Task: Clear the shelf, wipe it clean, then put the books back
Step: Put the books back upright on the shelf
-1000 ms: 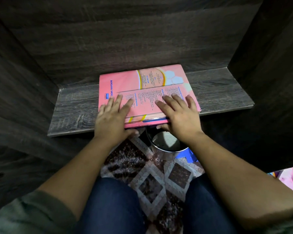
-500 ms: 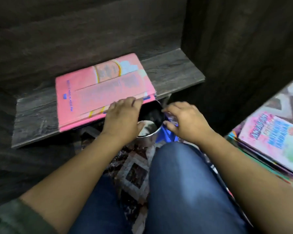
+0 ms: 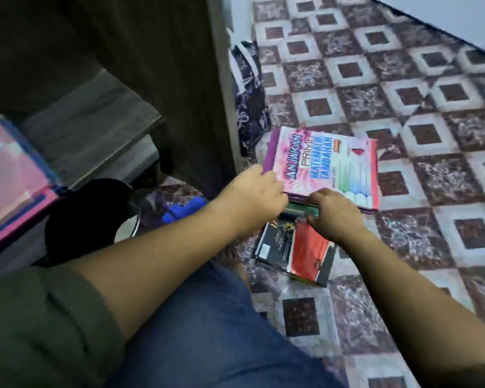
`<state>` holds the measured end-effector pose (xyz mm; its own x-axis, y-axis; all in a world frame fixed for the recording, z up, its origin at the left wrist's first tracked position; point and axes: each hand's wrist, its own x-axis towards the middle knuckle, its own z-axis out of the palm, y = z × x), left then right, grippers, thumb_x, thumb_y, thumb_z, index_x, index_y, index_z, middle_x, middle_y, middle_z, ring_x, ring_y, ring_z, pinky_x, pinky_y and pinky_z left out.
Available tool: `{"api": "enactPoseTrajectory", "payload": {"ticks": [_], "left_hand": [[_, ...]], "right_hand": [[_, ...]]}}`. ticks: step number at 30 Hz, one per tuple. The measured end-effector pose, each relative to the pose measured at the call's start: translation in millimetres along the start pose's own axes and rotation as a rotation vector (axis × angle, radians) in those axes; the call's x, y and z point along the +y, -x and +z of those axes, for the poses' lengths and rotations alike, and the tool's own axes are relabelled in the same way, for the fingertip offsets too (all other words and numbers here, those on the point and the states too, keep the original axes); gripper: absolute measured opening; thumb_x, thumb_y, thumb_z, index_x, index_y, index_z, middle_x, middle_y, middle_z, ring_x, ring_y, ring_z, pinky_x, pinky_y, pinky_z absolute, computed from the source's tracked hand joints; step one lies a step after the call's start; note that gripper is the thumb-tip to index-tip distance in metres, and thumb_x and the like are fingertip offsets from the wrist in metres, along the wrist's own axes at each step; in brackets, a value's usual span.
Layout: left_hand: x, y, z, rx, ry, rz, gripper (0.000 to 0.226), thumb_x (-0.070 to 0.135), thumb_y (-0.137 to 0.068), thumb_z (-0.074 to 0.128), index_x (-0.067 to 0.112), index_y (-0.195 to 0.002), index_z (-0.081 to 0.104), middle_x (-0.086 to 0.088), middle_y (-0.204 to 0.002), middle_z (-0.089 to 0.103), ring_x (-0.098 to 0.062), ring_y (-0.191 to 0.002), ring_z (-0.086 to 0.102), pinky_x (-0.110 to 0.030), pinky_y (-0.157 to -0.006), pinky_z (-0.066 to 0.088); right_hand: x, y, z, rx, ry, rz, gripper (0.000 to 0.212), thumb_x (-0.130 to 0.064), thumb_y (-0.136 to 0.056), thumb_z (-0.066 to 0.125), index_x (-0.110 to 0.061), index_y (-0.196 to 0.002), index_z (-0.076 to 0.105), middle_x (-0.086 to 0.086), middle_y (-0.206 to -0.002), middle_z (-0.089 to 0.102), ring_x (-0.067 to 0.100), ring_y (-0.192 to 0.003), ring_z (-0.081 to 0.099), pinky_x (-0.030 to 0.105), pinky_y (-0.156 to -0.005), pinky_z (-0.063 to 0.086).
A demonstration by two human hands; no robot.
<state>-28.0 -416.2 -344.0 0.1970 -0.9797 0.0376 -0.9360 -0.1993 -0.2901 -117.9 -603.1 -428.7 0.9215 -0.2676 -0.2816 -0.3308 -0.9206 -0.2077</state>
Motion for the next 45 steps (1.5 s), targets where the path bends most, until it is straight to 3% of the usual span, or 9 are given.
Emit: {"api": "enactPoseTrajectory", "payload": {"ticks": [3, 6, 10, 14, 18, 29, 38, 42, 45], "left_hand": [[-8.4, -23.0, 34.4, -0.144, 0.0, -0.254, 0.016, 0.005, -0.072, 0.049, 0.004, -0.063, 0.061, -0.013, -0.061, 0.056, -0.023, -0.061, 0.055, -0.028, -0.068, 0.046], [-26.8, -32.5, 36.8, -0.345, 0.047, -0.387, 0.04, 0.015, -0.081, 0.028, 0.003, -0.093, 0.065, -0.012, -0.081, 0.057, -0.017, -0.073, 0.044, -0.003, -0.065, 0.022], [-22.8, -30.6, 28.9, -0.523, -0.367, -0.169, 0.017, 0.014, -0.059, 0.054, 0.019, -0.046, 0.063, 0.005, -0.048, 0.056, -0.011, -0.047, 0.053, -0.024, -0.061, 0.03], [-11.3, -41.3, 45.0, -0.709, -0.264, -0.028, 0.026, 0.003, -0.093, 0.041, 0.013, -0.106, 0.062, -0.003, -0.107, 0.066, -0.022, -0.099, 0.061, -0.034, -0.074, 0.022], [-11.9, -38.0, 51.2, -0.649, -0.304, -0.02, 0.028, 0.001, -0.094, 0.039, 0.013, -0.109, 0.059, -0.003, -0.109, 0.064, -0.023, -0.1, 0.06, -0.034, -0.081, 0.034], [-9.5, -36.4, 51.5, -0.607, -0.329, -0.019, 0.022, 0.004, -0.096, 0.04, 0.013, -0.106, 0.057, -0.003, -0.109, 0.063, -0.023, -0.101, 0.058, -0.033, -0.09, 0.035], [-9.3, -34.6, 48.5, -0.659, -0.301, -0.036, 0.026, 0.004, -0.095, 0.039, 0.013, -0.111, 0.057, -0.004, -0.112, 0.063, -0.024, -0.103, 0.058, -0.032, -0.09, 0.036], [-1.0, -32.0, 38.3, -0.266, -0.101, -0.248, 0.042, 0.011, -0.091, 0.052, 0.007, -0.132, 0.048, -0.007, -0.112, 0.06, -0.024, -0.099, 0.057, -0.032, -0.077, 0.044], [5.7, -44.9, 27.8, 0.184, -0.004, -0.346, 0.044, 0.007, -0.096, 0.042, -0.002, -0.139, 0.042, -0.02, -0.13, 0.055, -0.034, -0.119, 0.054, -0.04, -0.099, 0.043]], "right_hand": [[22.3, -23.2, 12.1, 0.025, 0.043, -0.002, 0.055, -0.026, -0.079, 0.071, -0.018, -0.13, 0.055, 0.011, -0.136, 0.049, 0.035, -0.12, 0.048, 0.043, -0.096, 0.044], [29.4, -47.4, 25.4, 0.02, 0.136, -0.033, 0.072, -0.032, -0.077, 0.075, -0.02, -0.14, 0.041, 0.013, -0.15, 0.031, 0.032, -0.135, 0.034, 0.043, -0.106, 0.034], [27.7, -72.3, 45.6, -0.021, 0.17, -0.045, 0.093, -0.04, -0.076, 0.078, -0.023, -0.149, 0.023, 0.011, -0.157, 0.018, 0.032, -0.145, 0.017, 0.045, -0.115, 0.021], [28.2, -84.4, 62.1, 0.147, 0.163, 0.0, 0.083, -0.021, -0.071, 0.078, -0.024, -0.142, 0.034, 0.009, -0.144, 0.038, 0.031, -0.132, 0.038, 0.044, -0.103, 0.033], [27.2, -90.7, 67.2, 0.251, 0.129, -0.007, 0.071, -0.012, -0.07, 0.075, -0.021, -0.135, 0.047, 0.01, -0.132, 0.051, 0.035, -0.115, 0.051, 0.044, -0.089, 0.042], [47.3, -121.7, -14.6, 0.055, 0.172, -0.103, 0.041, -0.051, -0.084, 0.058, -0.027, -0.117, 0.059, 0.011, -0.097, 0.067, 0.031, -0.092, 0.06, 0.034, -0.08, 0.044], [24.4, -100.5, 15.9, 0.054, 0.262, -0.061, 0.052, -0.03, -0.09, 0.064, -0.016, -0.136, 0.043, 0.01, -0.119, 0.063, 0.033, -0.099, 0.063, 0.037, -0.073, 0.047], [23.7, -83.3, -39.2, 0.078, 0.247, -0.052, 0.052, -0.032, -0.089, 0.065, -0.018, -0.136, 0.045, 0.012, -0.116, 0.066, 0.034, -0.101, 0.063, 0.036, -0.076, 0.048], [12.3, -39.0, -82.8, 0.154, 0.264, -0.103, 0.051, -0.035, -0.087, 0.065, -0.022, -0.133, 0.05, 0.014, -0.108, 0.068, 0.034, -0.097, 0.064, 0.036, -0.073, 0.047]]}}
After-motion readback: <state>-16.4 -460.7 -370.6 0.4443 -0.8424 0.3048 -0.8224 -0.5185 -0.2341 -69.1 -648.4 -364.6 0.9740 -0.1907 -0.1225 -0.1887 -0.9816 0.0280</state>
